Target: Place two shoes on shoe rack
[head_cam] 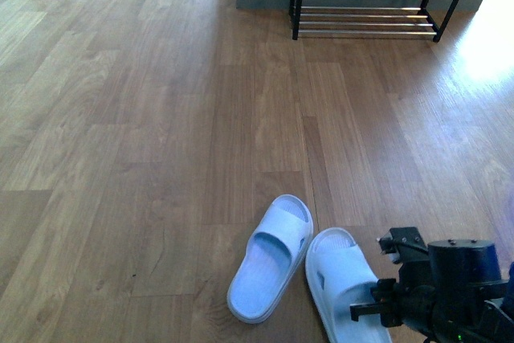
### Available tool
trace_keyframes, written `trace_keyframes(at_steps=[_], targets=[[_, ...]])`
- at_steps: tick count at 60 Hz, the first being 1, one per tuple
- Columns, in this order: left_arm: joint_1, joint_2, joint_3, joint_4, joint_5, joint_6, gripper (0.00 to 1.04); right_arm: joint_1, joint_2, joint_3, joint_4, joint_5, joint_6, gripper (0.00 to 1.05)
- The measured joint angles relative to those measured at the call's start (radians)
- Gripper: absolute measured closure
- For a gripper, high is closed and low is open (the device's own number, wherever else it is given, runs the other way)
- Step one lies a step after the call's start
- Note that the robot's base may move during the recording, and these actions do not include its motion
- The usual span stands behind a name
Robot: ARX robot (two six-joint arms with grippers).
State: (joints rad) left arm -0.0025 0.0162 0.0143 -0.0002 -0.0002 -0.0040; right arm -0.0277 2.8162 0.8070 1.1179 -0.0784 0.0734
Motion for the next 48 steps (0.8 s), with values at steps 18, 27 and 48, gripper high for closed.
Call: trace_keyframes(at_steps=[18,27,48], targets=[[0.000,0.000,0.000,0.000,0.000,0.000,0.09,-0.154,-0.473,-0.286,-0.046,-0.005,0.010,1.03],[0.000,0.000,0.000,0.000,0.000,0.000,0.09,-0.211,-0.886,-0.429,-0.221,-0.032,0.016,1.03],[0.000,0.000,0.000,0.000,0.000,0.000,0.09,-0.302,-1.719,-0.587,-0.645,-0.051,0.043,1.03]])
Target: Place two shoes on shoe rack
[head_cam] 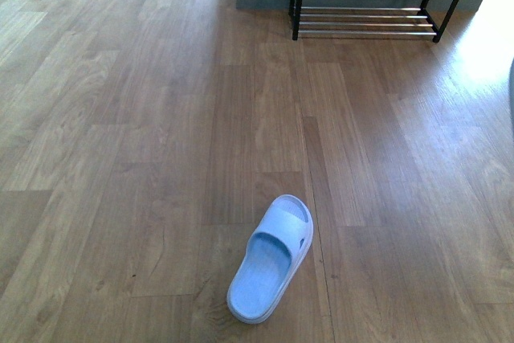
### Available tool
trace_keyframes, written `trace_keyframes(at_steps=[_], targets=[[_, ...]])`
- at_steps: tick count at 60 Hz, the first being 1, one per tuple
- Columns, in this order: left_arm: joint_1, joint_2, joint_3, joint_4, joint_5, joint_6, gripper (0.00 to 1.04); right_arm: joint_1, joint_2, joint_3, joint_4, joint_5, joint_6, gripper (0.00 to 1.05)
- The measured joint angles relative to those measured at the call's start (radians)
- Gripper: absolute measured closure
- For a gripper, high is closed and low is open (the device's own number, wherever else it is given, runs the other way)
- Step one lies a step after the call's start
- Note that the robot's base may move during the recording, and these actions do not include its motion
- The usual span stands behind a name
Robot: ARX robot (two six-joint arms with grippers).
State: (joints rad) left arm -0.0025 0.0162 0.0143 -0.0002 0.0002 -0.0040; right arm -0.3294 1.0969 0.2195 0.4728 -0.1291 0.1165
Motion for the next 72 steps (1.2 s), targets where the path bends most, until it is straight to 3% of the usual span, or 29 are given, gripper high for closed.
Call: trace_keyframes(at_steps=[11,72], targets=[[0.000,0.000,0.000,0.000,0.000,0.000,0.09,-0.032,-0.202,-0.035,-0.099,-0.013,0.023,1.03],[0.000,0.000,0.000,0.000,0.001,0.000,0.09,-0.037,-0.209,-0.036,-0.101,-0.014,0.027,1.03]])
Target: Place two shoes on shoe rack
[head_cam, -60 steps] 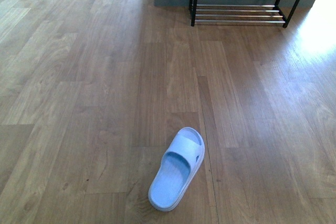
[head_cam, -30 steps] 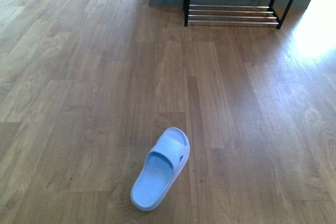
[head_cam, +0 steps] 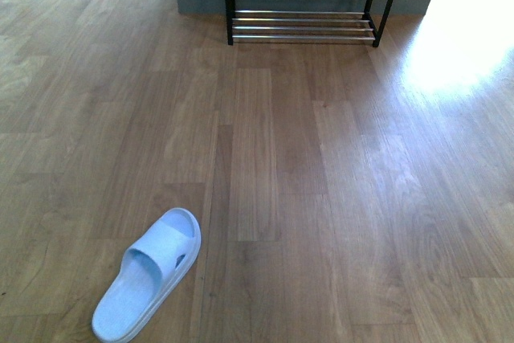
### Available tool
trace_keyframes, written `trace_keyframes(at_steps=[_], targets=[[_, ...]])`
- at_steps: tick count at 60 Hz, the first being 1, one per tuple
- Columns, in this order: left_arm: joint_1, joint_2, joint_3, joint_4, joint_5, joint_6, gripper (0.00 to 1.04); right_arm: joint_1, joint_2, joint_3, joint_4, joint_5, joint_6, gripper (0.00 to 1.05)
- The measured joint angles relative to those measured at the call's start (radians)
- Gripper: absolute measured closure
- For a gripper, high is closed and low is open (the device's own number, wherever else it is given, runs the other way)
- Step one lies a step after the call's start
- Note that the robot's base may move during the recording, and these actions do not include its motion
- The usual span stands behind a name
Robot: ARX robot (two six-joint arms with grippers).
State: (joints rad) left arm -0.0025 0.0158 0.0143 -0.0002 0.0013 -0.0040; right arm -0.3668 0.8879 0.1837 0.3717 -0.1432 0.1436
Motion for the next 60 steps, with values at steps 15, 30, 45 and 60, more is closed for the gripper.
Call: trace_keyframes(at_steps=[15,30,45,60], targets=[[0.000,0.000,0.000,0.000,0.000,0.000,0.09,0.000,0.002,0.000,0.000,0.001,0.000,1.03],[-0.104,0.216,0.088,-0.207,-0.348,-0.061,0.09,0.002,0.001,0.000,0.000,-0.005,0.000,1.03],[-0.051,1.170,0.084,0.472,-0.262,0.037,0.09,0.000,0.001,0.000,0.000,-0.003,0.000,1.03],[-0.097,2.124,0.256,1.069,-0.182,0.114,0.09,0.000,0.001,0.000,0.000,-0.003,0.000,1.03]])
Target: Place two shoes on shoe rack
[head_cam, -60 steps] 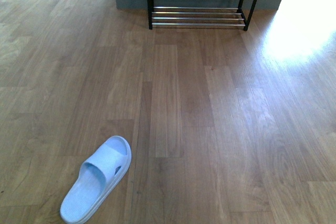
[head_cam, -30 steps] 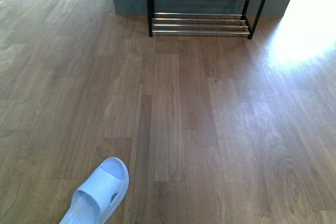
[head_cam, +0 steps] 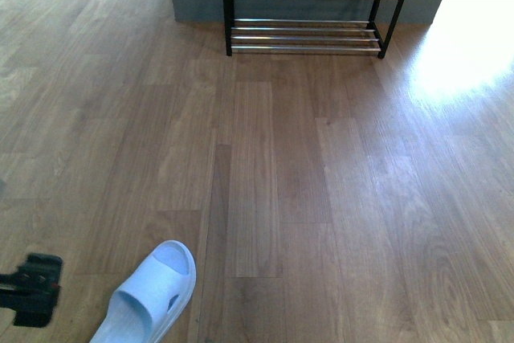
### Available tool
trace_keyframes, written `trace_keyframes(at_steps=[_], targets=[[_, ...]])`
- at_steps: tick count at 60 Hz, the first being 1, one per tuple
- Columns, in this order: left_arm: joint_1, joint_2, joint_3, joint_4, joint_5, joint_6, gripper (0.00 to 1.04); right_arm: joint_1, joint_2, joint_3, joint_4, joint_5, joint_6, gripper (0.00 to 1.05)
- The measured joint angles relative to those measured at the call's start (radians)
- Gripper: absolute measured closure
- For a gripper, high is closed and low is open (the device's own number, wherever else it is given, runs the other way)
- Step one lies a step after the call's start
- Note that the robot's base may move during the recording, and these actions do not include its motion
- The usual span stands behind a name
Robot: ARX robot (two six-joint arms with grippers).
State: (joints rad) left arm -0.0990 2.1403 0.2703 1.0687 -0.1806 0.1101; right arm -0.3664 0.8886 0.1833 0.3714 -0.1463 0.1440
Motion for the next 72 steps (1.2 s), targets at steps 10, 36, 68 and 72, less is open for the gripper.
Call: trace_keyframes(at_steps=[10,36,68,72], targets=[[-0.067,0.336,0.133,0.095,0.050,0.050,0.09,0.000,0.000,0.000,0.000,0.000,0.000,1.03],[-0.252,0.696,0.502,-0.060,0.140,0.078,0.09,0.000,0.000,0.000,0.000,0.000,0.000,1.03],[-0.293,0.699,0.471,-0.019,0.233,-0.024,0.09,0.000,0.000,0.000,0.000,0.000,0.000,1.03],[-0.289,0.688,0.440,0.002,0.234,-0.024,0.09,0.000,0.000,0.000,0.000,0.000,0.000,1.03]])
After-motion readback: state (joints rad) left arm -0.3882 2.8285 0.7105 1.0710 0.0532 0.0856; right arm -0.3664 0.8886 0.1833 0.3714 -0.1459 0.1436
